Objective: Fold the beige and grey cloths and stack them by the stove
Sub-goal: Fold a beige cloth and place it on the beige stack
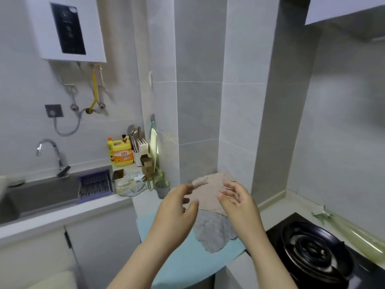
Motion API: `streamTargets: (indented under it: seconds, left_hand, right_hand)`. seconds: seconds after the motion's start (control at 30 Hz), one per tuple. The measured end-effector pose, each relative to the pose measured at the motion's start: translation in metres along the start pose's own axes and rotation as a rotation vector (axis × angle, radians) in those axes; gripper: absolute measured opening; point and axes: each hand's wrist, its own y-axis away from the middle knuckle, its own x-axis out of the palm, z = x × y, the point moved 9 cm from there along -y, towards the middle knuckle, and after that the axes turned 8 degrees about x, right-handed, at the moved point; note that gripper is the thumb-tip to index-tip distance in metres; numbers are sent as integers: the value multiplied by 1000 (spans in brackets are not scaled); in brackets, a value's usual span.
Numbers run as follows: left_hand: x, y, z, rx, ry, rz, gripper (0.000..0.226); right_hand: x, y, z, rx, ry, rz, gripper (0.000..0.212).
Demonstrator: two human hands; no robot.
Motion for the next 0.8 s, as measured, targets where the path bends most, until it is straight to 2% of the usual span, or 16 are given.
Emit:
streamTargets:
  seconds: [0.13,0.43,0.8]
  left_hand:
    - [-18,-30,53,-15,14,12,30]
    - [-58,-107,156,64,86,138,33]
    - [-10,-186,207,147,207,344,32]
  right_hand:
    - [46,-31,-7,17,32,-16,26]
    - [135,-82,-11,56,50,-201,27]
    - [135,-132,-39,145,101,-489,30]
